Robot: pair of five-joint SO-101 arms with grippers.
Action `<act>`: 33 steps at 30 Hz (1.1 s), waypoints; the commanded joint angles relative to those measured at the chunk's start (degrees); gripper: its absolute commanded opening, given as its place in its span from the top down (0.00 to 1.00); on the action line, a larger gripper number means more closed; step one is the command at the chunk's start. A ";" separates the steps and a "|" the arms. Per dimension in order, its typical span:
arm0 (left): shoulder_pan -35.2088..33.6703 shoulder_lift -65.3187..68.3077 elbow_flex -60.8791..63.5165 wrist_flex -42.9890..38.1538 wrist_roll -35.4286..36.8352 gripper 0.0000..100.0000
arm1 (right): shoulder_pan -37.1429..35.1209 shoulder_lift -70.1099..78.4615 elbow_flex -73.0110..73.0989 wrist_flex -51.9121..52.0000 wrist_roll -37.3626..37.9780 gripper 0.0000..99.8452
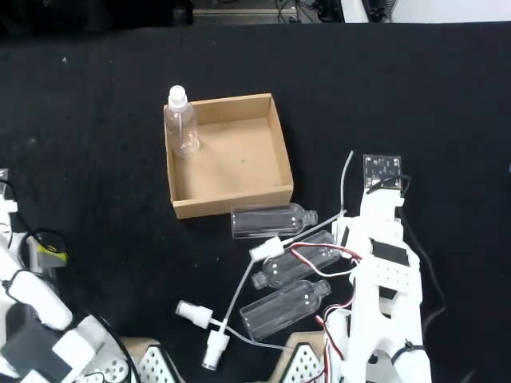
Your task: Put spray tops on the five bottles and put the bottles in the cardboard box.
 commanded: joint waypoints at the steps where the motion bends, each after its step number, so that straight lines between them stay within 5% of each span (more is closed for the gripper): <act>1: -0.84 1.93 -3.30 -0.26 0.18 0.68 | -0.97 -1.89 -0.13 -1.32 0.44 0.84; 10: -0.75 6.51 -3.30 -0.18 0.00 0.69 | -0.97 -1.89 -0.04 -1.32 0.44 0.84; 18: 1.27 6.51 -2.15 0.00 0.53 0.97 | -0.97 -1.89 -0.04 -1.32 0.44 0.84; 25: 6.73 6.42 -7.78 8.62 11.08 0.97 | -0.97 -1.98 -1.01 -0.88 0.44 0.84; 33: -2.15 6.95 -15.25 13.54 10.46 0.97 | -8.70 -11.38 -23.69 31.56 14.51 0.84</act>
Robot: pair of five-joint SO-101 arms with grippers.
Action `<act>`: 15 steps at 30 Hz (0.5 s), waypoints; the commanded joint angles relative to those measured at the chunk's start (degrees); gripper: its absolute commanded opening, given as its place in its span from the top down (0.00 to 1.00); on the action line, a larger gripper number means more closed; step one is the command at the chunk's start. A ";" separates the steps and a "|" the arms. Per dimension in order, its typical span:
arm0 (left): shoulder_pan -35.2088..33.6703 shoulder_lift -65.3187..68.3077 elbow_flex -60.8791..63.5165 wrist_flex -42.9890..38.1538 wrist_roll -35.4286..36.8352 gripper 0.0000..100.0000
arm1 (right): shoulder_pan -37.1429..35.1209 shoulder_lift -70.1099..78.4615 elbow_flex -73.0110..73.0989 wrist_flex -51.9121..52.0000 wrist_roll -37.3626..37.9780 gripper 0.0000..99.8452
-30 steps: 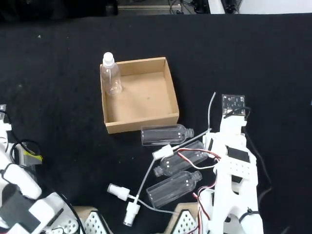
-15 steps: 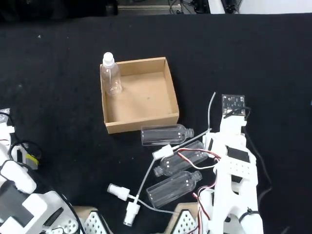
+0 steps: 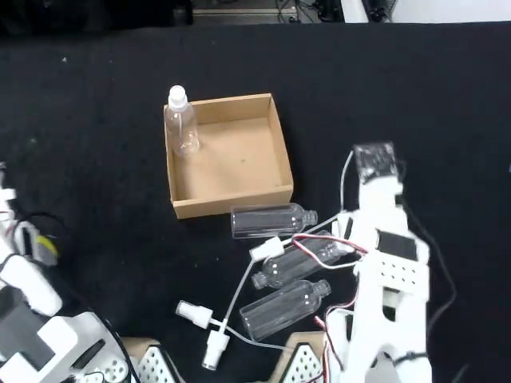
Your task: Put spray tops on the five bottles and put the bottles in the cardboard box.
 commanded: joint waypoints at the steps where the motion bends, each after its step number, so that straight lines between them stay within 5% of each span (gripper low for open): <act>1: -5.85 0.18 -5.49 0.97 0.09 0.97 | -9.32 -7.08 -14.11 16.70 5.45 0.84; 8: -11.74 0.26 -5.67 0.88 0.26 0.97 | -45.01 -6.90 -21.32 32.18 5.27 0.84; 15: -13.85 0.26 -5.67 0.88 0.09 0.97 | -66.90 4.00 -19.38 26.11 -7.03 0.84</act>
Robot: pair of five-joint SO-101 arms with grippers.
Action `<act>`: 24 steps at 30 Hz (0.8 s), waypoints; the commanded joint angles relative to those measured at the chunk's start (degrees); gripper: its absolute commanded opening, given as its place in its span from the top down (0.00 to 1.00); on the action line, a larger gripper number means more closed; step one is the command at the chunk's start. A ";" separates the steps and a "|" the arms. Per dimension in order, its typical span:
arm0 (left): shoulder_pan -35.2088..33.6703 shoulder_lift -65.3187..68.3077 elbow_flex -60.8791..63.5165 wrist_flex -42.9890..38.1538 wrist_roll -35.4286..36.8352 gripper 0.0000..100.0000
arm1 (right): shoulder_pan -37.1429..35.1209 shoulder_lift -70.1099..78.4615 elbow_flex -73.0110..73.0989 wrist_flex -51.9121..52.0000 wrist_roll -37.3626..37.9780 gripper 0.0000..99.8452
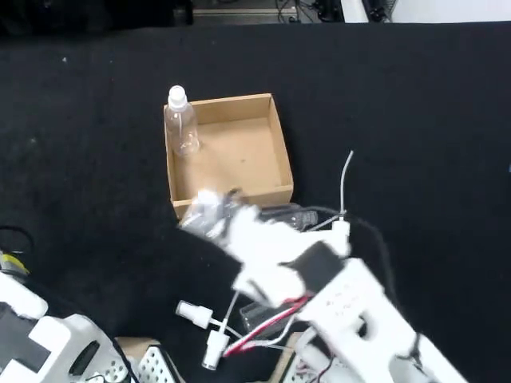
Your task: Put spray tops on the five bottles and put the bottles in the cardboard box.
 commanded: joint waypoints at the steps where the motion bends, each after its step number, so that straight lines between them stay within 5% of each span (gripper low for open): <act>1: -1.80 -0.26 -3.30 0.09 0.00 0.97 | -9.67 5.23 -1.01 -6.07 -4.57 0.84; 24: -6.46 -0.26 -3.30 -5.89 0.00 0.97 | -25.58 24.92 2.86 -23.65 -23.30 0.84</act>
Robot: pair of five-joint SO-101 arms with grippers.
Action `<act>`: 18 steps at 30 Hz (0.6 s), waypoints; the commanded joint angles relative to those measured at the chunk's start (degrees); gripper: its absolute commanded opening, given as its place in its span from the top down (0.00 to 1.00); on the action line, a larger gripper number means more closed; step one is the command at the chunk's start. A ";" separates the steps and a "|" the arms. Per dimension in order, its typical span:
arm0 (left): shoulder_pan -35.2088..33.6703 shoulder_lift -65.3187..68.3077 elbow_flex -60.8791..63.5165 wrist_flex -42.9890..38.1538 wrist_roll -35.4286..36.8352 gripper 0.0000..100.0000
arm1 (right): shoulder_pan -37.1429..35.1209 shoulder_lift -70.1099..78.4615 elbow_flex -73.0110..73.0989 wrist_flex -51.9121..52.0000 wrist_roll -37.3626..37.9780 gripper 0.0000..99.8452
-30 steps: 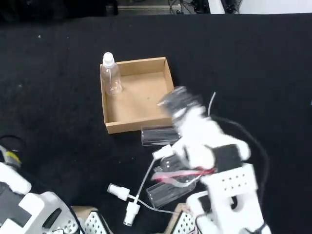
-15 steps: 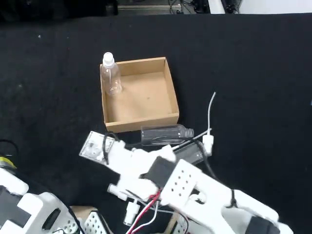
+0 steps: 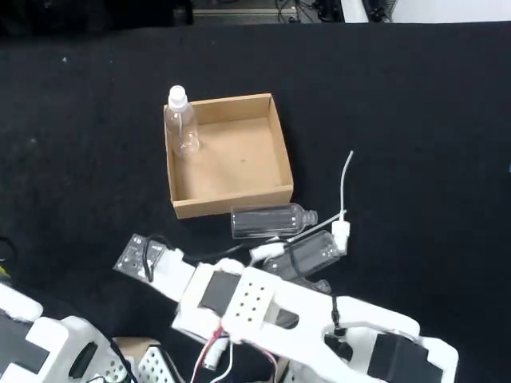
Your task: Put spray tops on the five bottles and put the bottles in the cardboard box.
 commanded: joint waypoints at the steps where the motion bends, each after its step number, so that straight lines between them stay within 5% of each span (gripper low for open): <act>1: -1.10 -0.26 -3.30 -0.88 0.00 0.97 | -3.87 0.57 -0.66 -1.32 -0.79 0.84; 18: -1.01 -0.26 -3.12 -0.44 0.00 0.97 | 1.14 11.91 1.89 -8.97 0.00 0.84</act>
